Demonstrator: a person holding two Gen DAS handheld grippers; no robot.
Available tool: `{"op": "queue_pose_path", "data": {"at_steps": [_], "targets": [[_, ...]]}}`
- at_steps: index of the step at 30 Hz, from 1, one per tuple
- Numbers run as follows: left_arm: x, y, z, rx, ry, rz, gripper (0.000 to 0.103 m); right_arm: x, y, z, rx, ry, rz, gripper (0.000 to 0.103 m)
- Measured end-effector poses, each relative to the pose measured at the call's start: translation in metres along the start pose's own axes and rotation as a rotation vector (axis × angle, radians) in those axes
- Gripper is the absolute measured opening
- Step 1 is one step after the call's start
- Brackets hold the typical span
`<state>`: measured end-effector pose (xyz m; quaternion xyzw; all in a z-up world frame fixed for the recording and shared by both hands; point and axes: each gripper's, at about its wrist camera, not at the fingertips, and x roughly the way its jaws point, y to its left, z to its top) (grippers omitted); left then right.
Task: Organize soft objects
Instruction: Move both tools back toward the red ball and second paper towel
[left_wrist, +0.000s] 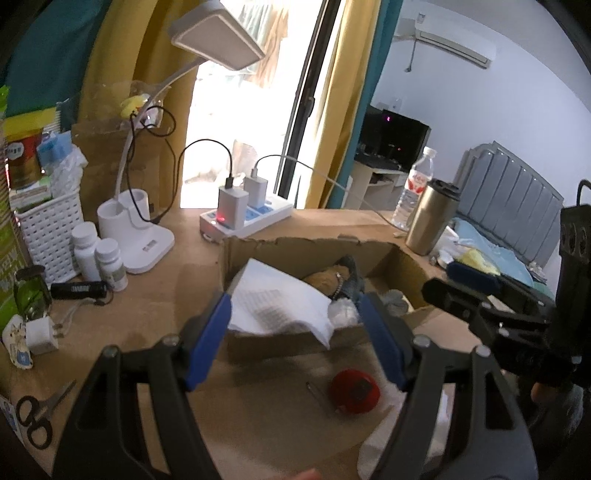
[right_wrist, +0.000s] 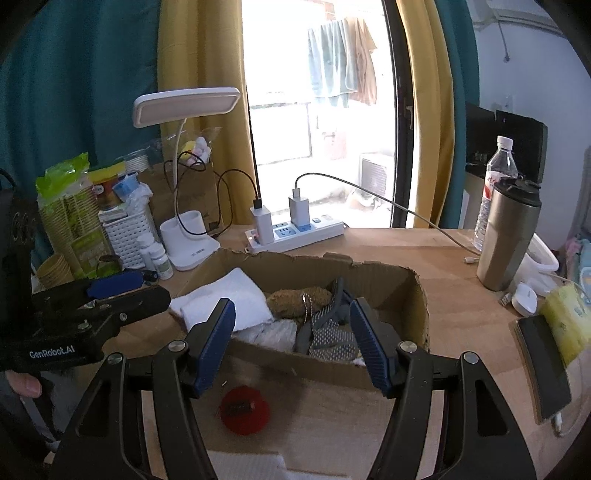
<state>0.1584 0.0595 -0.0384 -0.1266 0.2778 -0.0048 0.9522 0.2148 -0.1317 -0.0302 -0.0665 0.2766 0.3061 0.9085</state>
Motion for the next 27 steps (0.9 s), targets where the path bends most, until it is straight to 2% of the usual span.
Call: {"op": "queue_pose_path", "data": {"at_steps": [17,27], "targets": [[-0.024,-0.005,-0.018,0.001,-0.015,-0.004,0.074,-0.03,0.012,-0.025,-0.003,0.0,-0.013,0.068],[-0.038,-0.008,-0.045,0.005,-0.008,-0.007,0.075,-0.041,0.017,-0.049,0.003,0.023,-0.014,0.068]]}}
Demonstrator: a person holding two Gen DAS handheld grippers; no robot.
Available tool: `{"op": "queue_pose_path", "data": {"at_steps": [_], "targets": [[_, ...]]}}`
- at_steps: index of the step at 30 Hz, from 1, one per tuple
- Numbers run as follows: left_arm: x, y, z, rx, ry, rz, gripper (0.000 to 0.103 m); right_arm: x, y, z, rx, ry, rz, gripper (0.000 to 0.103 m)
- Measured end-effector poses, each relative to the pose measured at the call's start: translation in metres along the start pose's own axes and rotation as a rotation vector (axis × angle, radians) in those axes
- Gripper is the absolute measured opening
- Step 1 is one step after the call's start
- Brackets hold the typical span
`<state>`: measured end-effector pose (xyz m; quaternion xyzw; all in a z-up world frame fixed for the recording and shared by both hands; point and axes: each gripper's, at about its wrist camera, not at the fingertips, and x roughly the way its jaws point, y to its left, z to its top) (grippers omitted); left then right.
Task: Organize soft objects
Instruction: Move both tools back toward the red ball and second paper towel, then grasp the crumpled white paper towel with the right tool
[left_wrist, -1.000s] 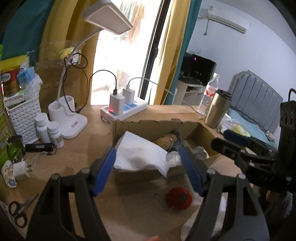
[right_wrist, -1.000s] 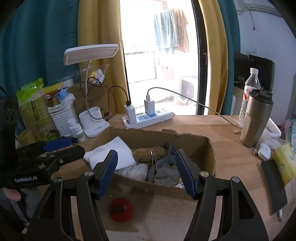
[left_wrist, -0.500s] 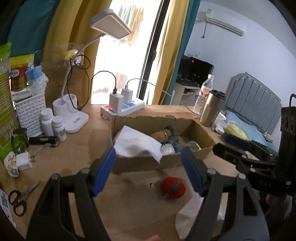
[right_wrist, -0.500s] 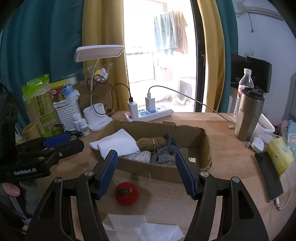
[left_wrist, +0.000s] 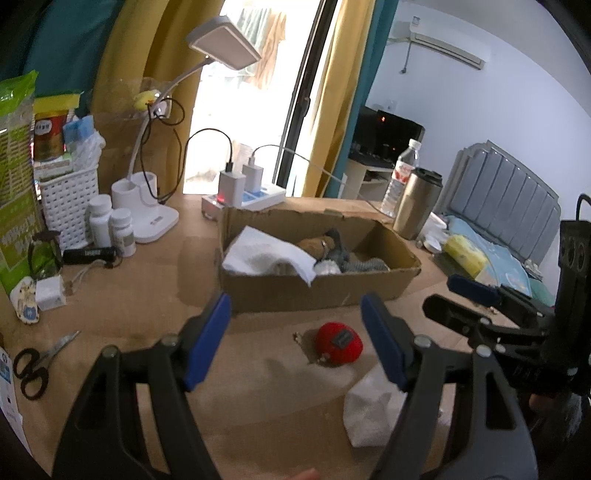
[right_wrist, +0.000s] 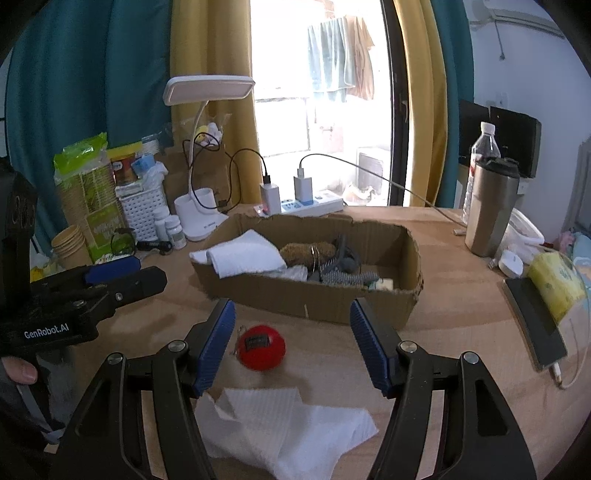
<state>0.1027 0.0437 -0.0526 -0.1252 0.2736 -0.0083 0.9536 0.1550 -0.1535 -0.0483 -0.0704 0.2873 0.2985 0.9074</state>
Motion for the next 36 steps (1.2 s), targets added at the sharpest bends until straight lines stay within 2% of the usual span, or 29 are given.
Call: {"op": "queue_pose_path", "data": {"at_steps": [15,27,36], "targets": [[-0.018,0.0,-0.028,-0.002,0.012,-0.021,0.075,-0.009,0.018,-0.032,-0.012,0.049,0.006,0.069],[-0.035,0.016,-0.043,-0.034,0.002,-0.01,0.075,-0.001,0.041,-0.047,-0.076,0.108,0.01,0.082],[-0.033,0.024,-0.049,-0.05,0.013,-0.004,0.075,0.014,0.044,-0.059,-0.088,0.169,-0.005,0.083]]}}
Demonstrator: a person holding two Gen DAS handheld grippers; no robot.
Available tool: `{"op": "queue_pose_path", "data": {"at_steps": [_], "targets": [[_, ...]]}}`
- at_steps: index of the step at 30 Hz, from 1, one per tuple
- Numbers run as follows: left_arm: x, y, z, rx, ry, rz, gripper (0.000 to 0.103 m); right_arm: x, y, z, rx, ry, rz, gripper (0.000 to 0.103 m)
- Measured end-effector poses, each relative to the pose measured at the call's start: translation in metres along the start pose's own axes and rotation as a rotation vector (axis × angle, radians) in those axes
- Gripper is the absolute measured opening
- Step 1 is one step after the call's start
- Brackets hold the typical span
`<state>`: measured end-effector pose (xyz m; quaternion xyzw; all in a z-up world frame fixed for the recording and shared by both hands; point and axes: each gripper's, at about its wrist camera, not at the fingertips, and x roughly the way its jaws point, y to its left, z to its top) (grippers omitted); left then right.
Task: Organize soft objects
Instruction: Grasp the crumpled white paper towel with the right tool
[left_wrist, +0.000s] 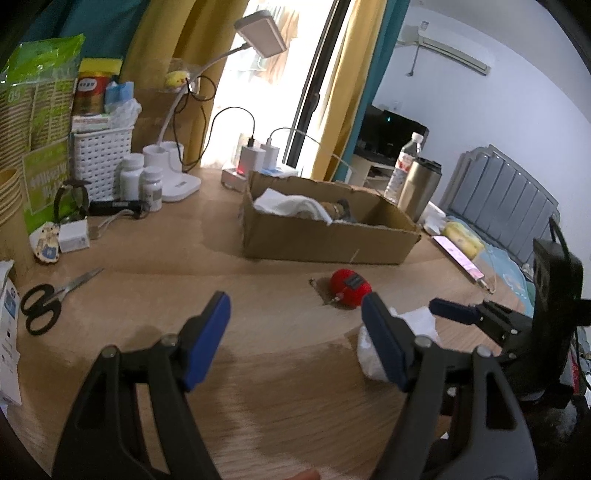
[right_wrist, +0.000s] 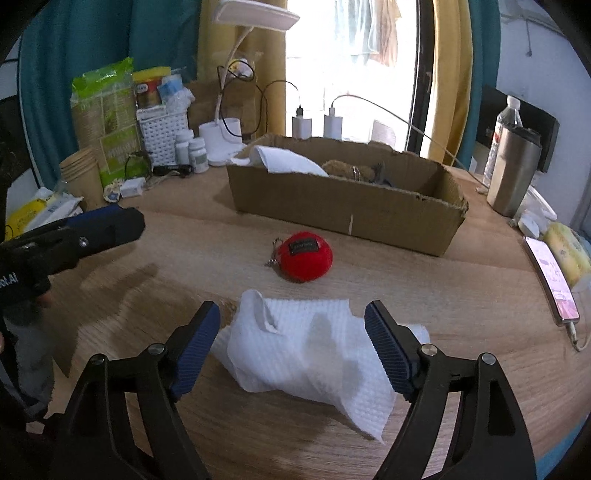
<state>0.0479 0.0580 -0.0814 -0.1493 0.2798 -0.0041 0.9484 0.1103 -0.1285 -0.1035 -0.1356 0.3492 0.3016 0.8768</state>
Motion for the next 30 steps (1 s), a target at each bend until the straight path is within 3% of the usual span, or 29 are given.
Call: {"op": "queue_pose_path", "data": {"at_steps": [15,25,30], "targets": [[0.021,-0.006,-0.009,0.012,0.059,-0.001,0.075,0.028,-0.022,-0.017,0.074,0.107,-0.051,0.083],[0.038,-0.019,-0.012,0.04,0.105,0.0,0.075,0.028,-0.026,-0.023,0.048,0.074,-0.064,0.083],[0.045,-0.027,-0.011,0.056,0.121,0.008,0.075,0.025,-0.032,-0.024,0.038,0.066,-0.054,0.076]]}}
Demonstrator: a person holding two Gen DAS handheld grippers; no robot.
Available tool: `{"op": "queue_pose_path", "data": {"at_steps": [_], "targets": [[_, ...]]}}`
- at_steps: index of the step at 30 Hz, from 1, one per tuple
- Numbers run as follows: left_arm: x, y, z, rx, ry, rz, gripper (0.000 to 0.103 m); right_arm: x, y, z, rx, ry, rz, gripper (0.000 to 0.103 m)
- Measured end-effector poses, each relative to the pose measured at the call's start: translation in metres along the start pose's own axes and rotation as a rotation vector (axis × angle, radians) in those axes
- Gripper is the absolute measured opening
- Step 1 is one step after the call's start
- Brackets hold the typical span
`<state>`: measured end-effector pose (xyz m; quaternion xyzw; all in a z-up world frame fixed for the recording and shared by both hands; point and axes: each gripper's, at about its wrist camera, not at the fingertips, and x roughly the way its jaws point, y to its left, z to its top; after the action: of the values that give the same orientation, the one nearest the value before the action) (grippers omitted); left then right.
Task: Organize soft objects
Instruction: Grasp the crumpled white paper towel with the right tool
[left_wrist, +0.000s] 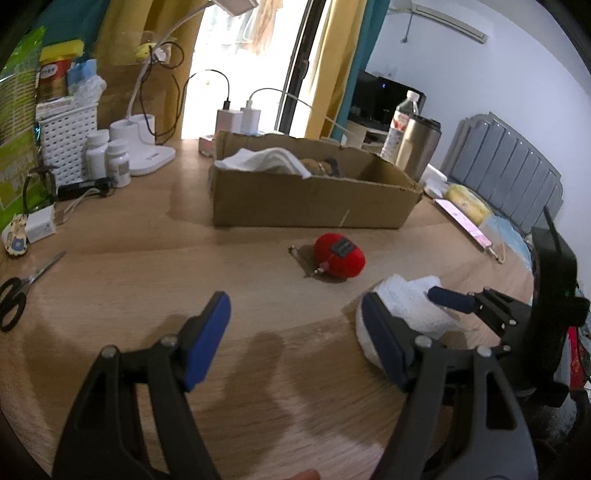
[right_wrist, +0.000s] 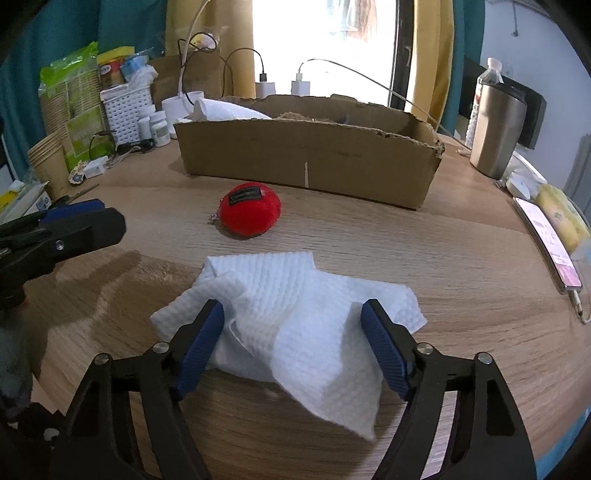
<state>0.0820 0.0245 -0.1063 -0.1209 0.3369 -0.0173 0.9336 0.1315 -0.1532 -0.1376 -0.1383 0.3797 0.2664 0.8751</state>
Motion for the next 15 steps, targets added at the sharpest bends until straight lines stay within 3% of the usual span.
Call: {"op": "queue_pose_path", "data": {"at_steps": [9,15], "targets": [[0.017,-0.021,0.006,0.028,0.037,0.018,0.075,-0.006,-0.025,0.0,0.009,-0.006,-0.013,0.039],[0.028,-0.035,0.013,0.042,0.062,0.033,0.075,-0.006,-0.046,0.004,0.014,0.011,-0.015,0.027]]}}
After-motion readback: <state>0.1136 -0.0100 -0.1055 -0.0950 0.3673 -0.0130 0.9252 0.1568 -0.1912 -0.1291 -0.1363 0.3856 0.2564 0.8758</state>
